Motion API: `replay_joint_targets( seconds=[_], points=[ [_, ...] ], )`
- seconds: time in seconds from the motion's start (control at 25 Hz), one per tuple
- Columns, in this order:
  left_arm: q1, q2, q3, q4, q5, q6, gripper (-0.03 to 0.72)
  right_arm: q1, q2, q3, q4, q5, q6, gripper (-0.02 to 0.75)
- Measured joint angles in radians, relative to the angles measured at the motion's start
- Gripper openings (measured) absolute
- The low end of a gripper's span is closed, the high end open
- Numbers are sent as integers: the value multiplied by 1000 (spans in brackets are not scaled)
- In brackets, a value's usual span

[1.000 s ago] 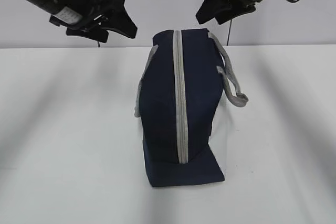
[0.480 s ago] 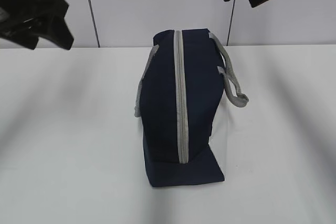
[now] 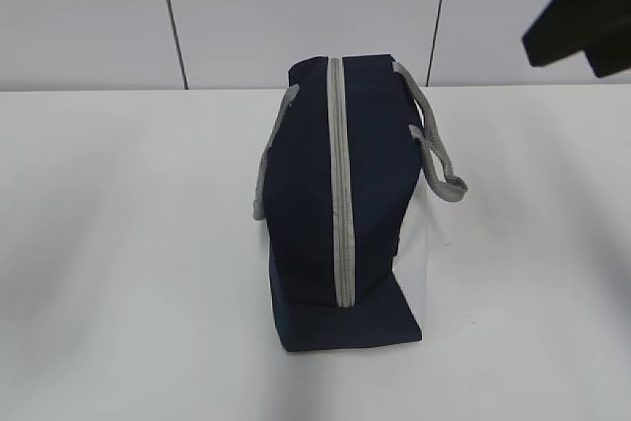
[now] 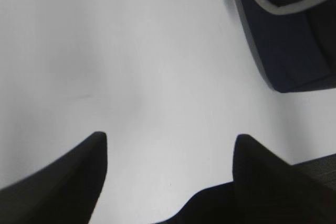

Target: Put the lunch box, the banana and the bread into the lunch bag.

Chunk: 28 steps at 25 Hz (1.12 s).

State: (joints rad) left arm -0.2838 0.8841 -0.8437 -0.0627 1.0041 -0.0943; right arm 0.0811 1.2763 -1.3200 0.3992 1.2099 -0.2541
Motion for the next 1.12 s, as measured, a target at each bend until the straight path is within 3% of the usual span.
replay_joint_targets(
  seconds=[0.2, 0.44, 0.76, 1.12],
  points=[
    [0, -233, 100, 79, 99, -54, 497, 0, -308, 239, -45, -37, 16, 507],
    [0, -469, 135, 139, 226, -65, 489, 0, -704, 463, -98, -47, 124, 507],
    [0, -673, 161, 171, 263, -67, 476, 0, -1198, 606, -218, 32, 160, 507],
    [0, -766, 271, 170, 266, -67, 476, 0, -1296, 746, -399, 67, 164, 507]
  ],
)
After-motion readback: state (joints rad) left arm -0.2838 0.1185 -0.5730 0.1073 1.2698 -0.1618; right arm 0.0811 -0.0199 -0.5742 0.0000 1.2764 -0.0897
